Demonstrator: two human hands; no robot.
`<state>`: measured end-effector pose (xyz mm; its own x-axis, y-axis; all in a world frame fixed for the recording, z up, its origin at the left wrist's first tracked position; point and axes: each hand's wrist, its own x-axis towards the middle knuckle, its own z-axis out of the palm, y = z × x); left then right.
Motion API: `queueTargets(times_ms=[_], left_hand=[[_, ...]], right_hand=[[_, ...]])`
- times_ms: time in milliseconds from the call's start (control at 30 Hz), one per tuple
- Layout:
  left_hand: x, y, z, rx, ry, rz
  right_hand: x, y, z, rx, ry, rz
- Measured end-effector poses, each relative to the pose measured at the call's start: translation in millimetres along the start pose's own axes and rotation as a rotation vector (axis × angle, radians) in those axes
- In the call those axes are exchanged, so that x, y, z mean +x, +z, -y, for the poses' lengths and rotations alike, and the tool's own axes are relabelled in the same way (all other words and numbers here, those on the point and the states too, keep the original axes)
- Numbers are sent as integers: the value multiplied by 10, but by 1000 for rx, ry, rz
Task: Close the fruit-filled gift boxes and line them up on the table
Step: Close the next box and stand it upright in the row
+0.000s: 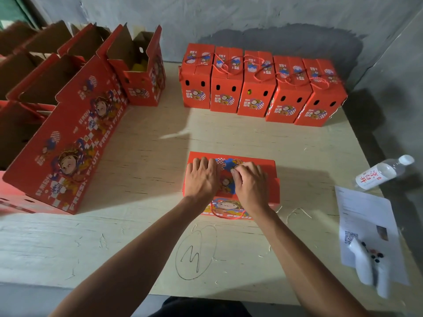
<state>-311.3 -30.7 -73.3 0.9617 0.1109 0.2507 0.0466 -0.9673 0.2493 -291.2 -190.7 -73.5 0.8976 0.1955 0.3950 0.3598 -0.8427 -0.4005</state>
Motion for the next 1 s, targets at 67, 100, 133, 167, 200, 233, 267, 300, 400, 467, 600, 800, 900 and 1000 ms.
queueTargets(times_ms=[67,100,133,167,200,233,267,300,400,467,600,800,900,1000], left_hand=[[-12,-41,14,-44,22,-33],[-36,-55,36,-59,49,-56],[-53,-62,72,-75,77,-80],[-58,-68,125,-100,100,-88],[-60,-70,197,-123,116,-81],[-69,-65,264,-140,122,-75],[-95,-54,313,-157,113,-79],[-132,-39,340,-184,93,-93],[-232,25,349,-309,19,-163],[-257,41,312,-354,-43,-199],[-201,66,252,-253,-68,-254],[-149,4,191,-217,-104,-234],[-172,-33,145,-279,-191,-140],[-144,-89,220,-673,-495,13]], right_hand=[[3,-25,-34,47,-26,9],[-8,-46,-70,90,-49,20],[-13,-77,-123,137,-71,29],[-16,-123,-196,169,-85,28],[-29,-176,-287,177,-90,13],[-53,-232,-386,167,-86,-12],[-84,-283,-484,155,-77,-39],[-114,-327,-573,145,-70,-62],[-175,-350,-692,112,-56,-102],[-193,-310,-644,125,-21,-140],[-221,-233,-582,123,29,-160],[-170,-220,-559,123,45,-164],[-192,-223,-551,225,162,-57],[-201,-280,-550,474,498,103]])
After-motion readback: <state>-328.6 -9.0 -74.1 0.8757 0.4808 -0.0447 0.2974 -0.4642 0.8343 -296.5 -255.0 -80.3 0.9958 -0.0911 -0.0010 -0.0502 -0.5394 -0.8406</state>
